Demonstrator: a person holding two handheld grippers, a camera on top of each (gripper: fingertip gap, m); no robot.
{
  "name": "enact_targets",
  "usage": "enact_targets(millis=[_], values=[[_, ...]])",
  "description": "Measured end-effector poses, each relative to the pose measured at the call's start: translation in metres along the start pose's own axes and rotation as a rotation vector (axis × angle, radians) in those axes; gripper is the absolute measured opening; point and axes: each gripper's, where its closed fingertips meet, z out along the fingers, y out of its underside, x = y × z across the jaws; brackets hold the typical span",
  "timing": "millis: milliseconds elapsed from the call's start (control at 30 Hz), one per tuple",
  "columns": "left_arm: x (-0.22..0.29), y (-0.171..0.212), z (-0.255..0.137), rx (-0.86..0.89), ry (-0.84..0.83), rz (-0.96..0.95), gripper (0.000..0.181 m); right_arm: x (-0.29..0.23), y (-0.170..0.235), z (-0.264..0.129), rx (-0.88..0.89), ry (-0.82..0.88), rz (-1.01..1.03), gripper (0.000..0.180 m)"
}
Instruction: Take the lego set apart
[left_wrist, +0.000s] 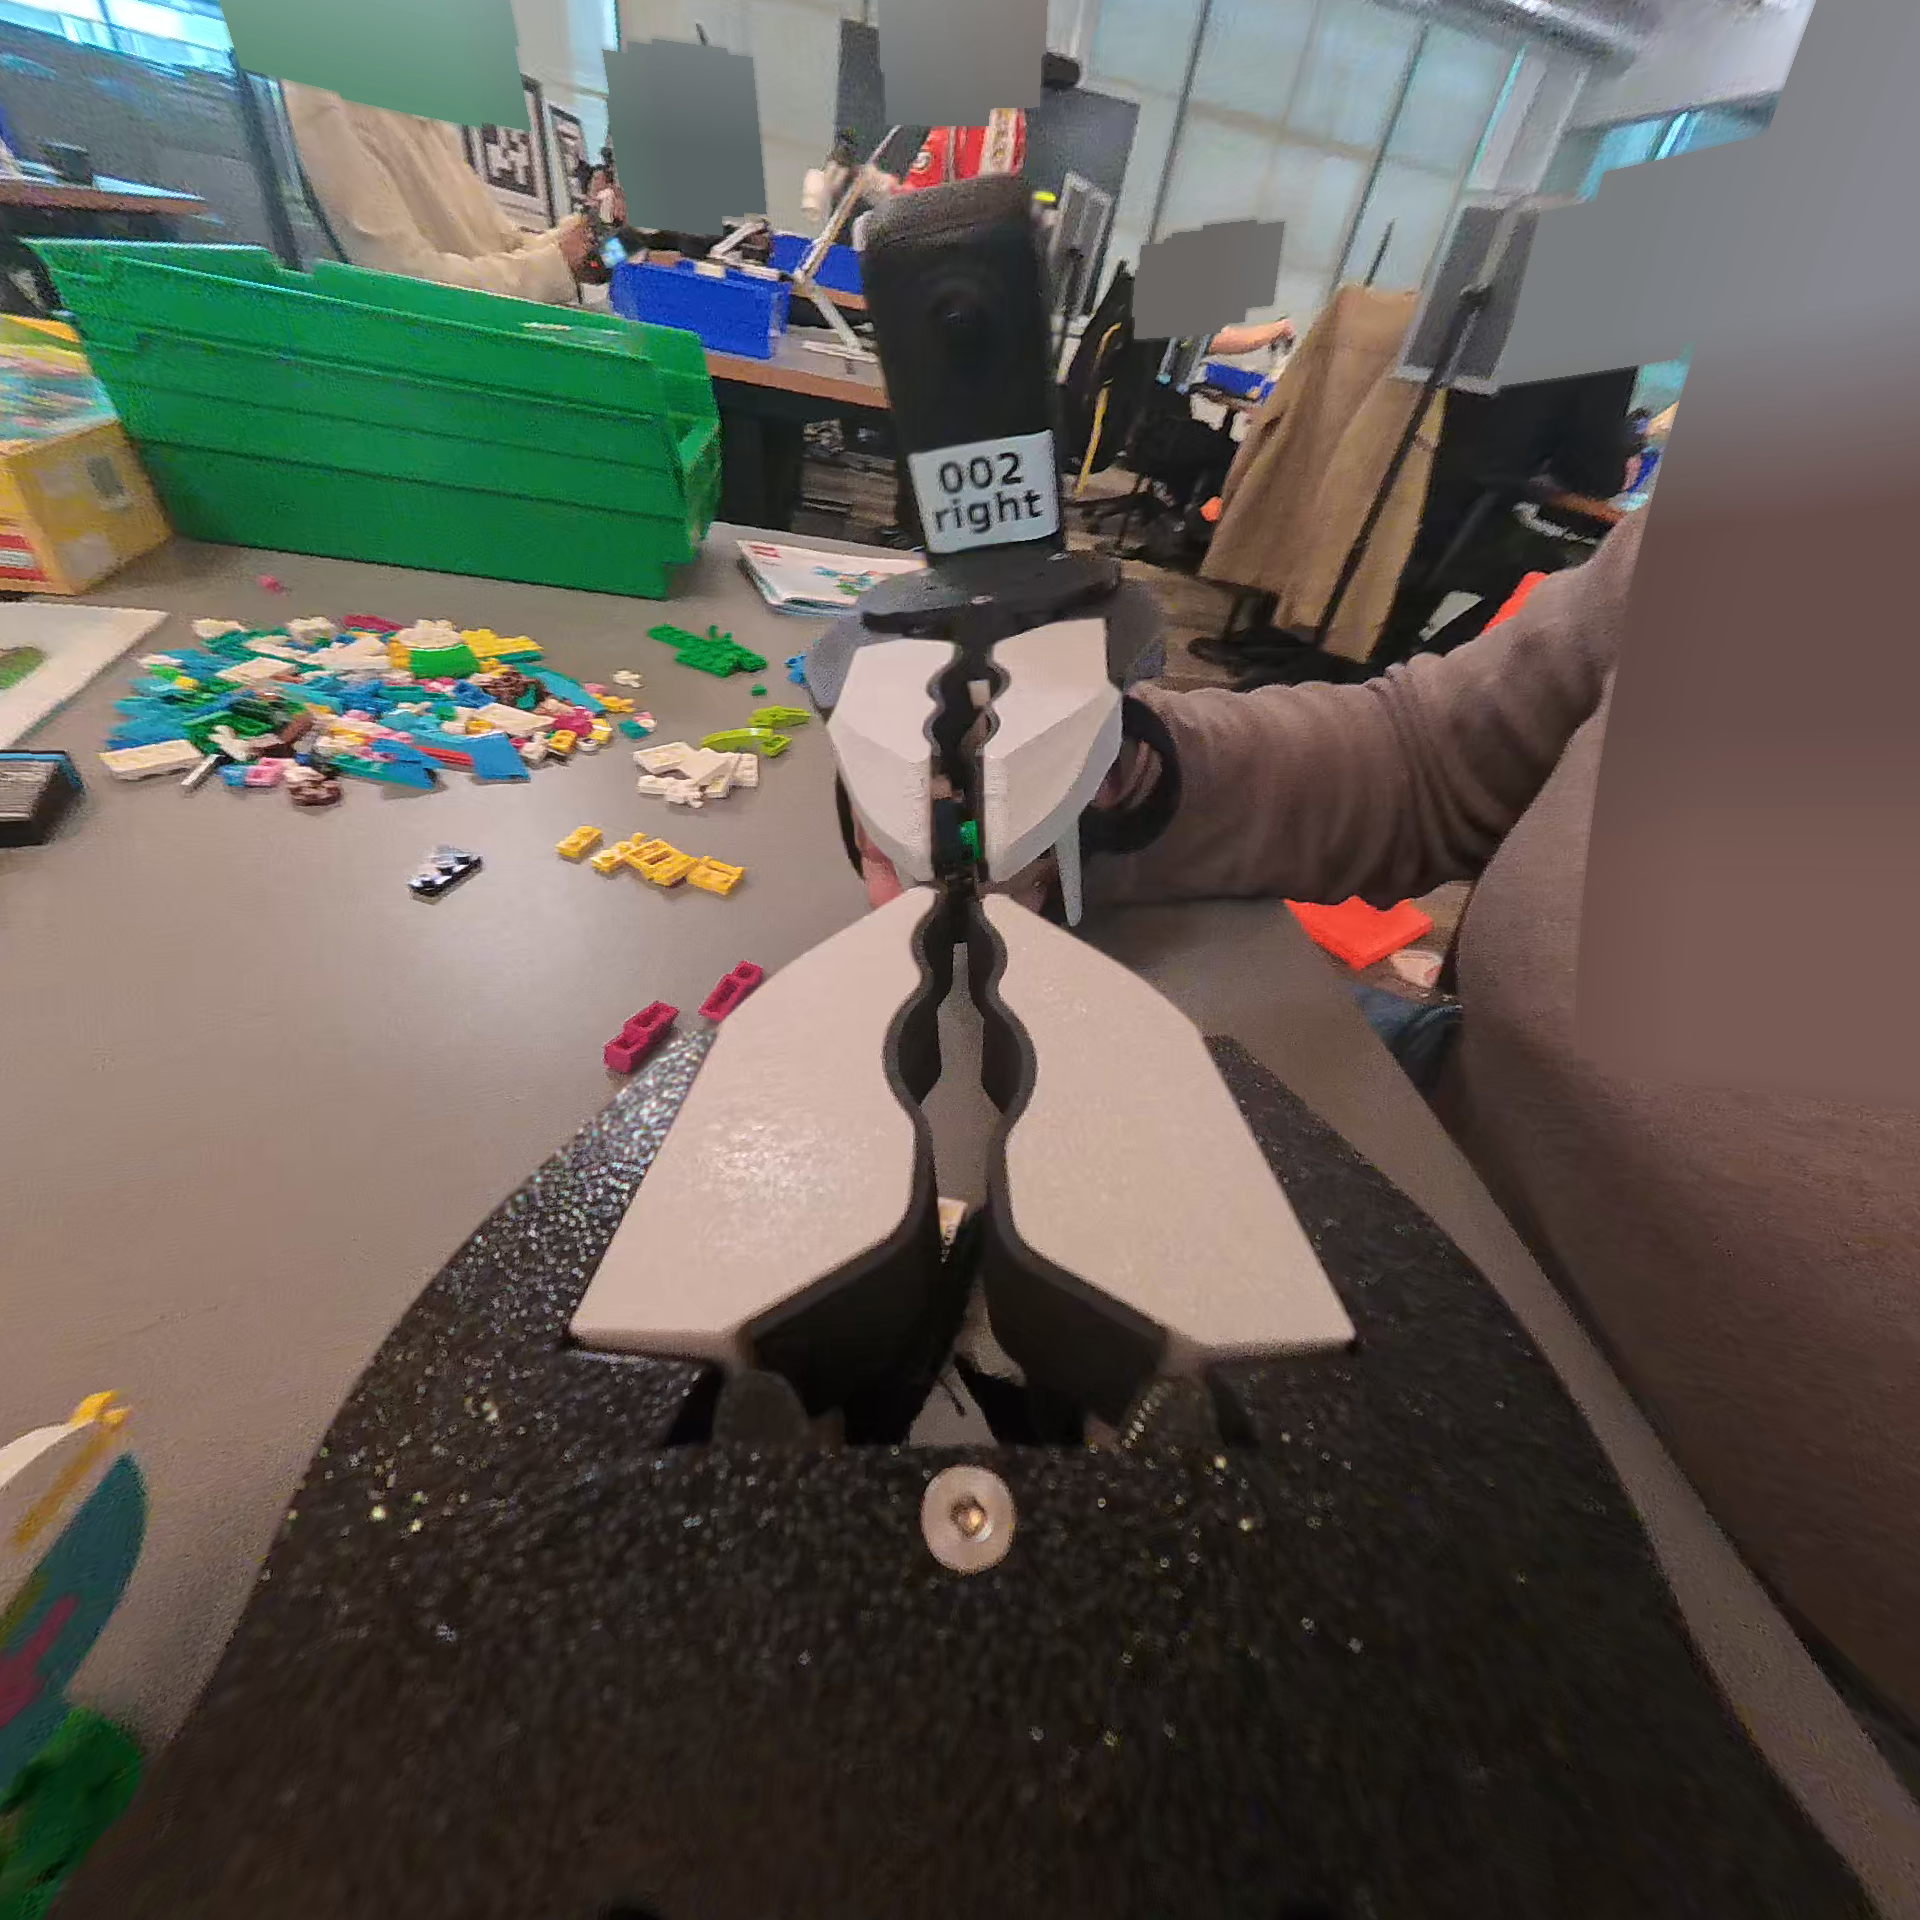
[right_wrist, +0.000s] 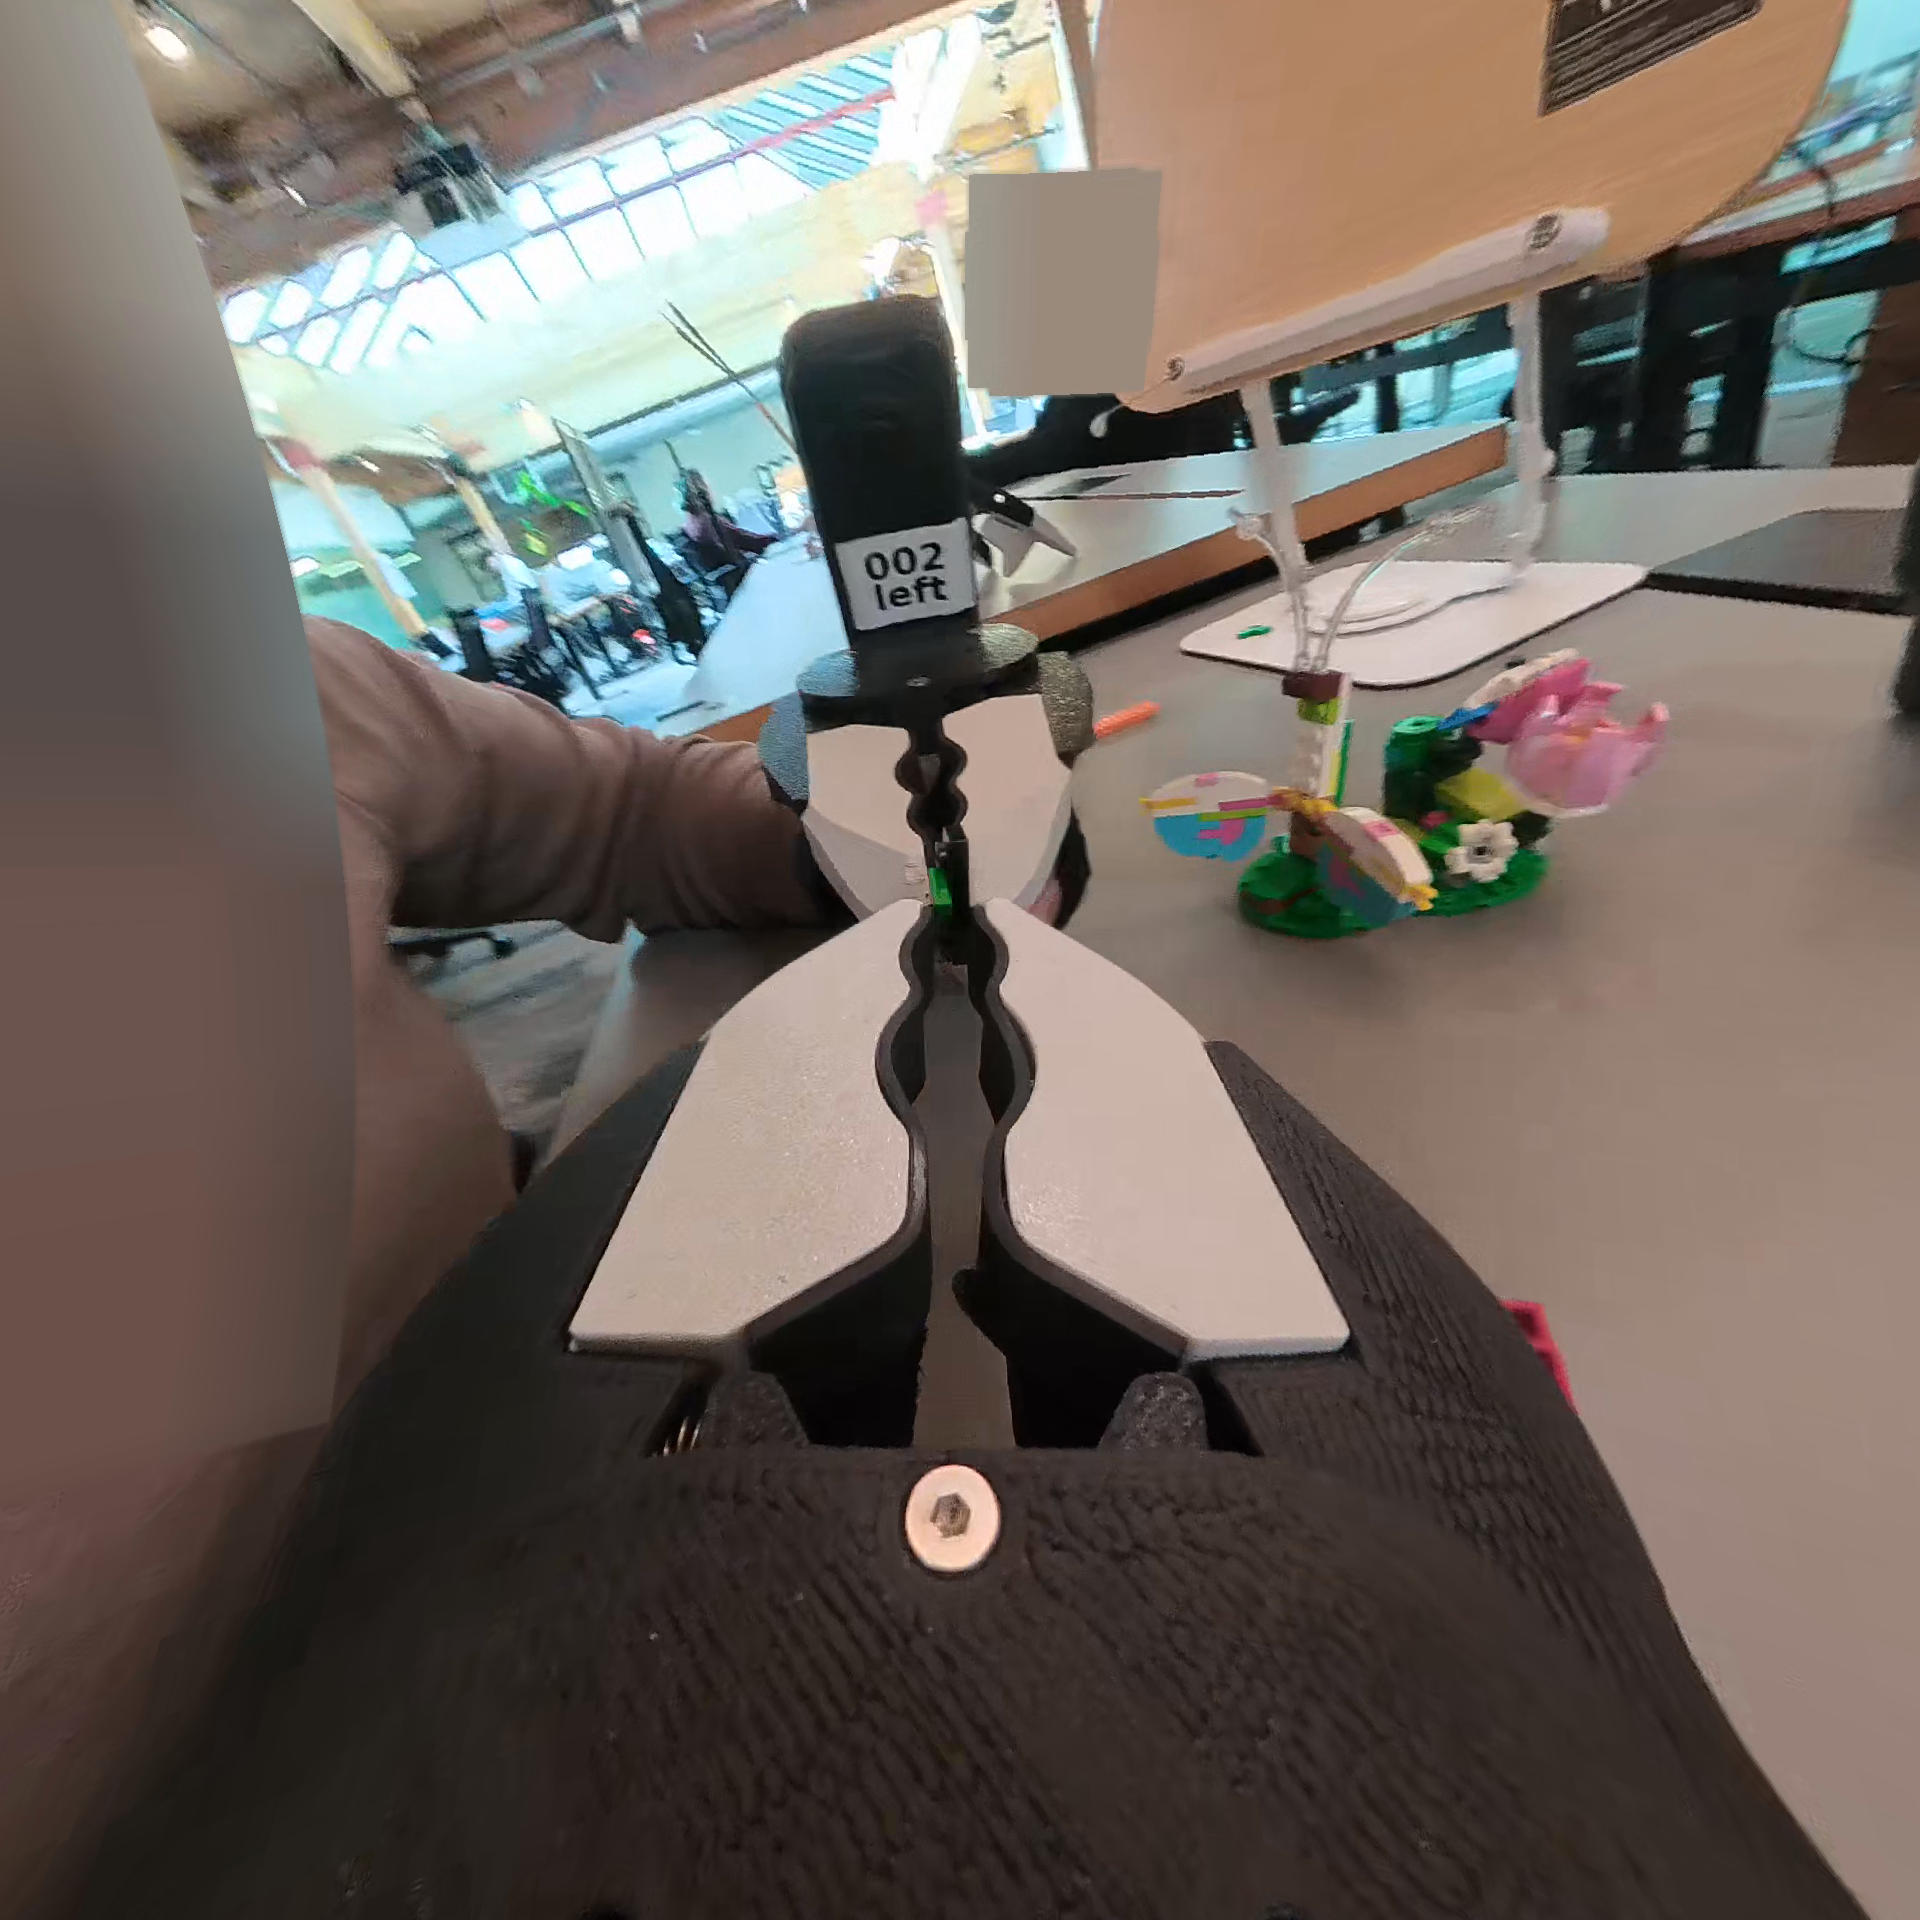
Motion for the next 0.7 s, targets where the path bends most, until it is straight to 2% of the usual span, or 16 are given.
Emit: enact_targets(millis=[100, 167, 233, 400, 500, 633, 700], values=[[0.004, -0.003, 0.000, 0.023, 0.039, -0.032, 0.002, -0.004, -0.002, 0.000, 0.024, -0.056, 0.065, 0.004], [0.000, -0.002, 0.000, 0.023, 0.014, -0.055, 0.002, 0.000, -0.003, 0.000, 0.031, -0.023, 0.048, 0.004], [-0.008, 0.000, 0.000, 0.016, -0.026, -0.104, 0.002, 0.008, -0.002, 0.001, 0.020, 0.078, -0.058, 0.004], [-0.018, 0.004, 0.001, 0.016, -0.066, -0.260, 0.002, 0.020, -0.001, 0.001, -0.061, 0.370, -0.525, 0.005], [-0.020, 0.005, 0.001, 0.023, -0.072, -0.317, 0.002, 0.021, -0.003, 0.001, -0.086, 0.473, -0.709, 0.001], [-0.021, 0.005, 0.001, 0.038, -0.060, -0.366, 0.002, 0.020, -0.002, 0.001, -0.113, 0.514, -0.835, 0.000], [-0.021, 0.006, 0.001, 0.033, -0.068, -0.360, 0.002, 0.016, -0.004, 0.002, -0.081, 0.480, -0.778, 0.000]])
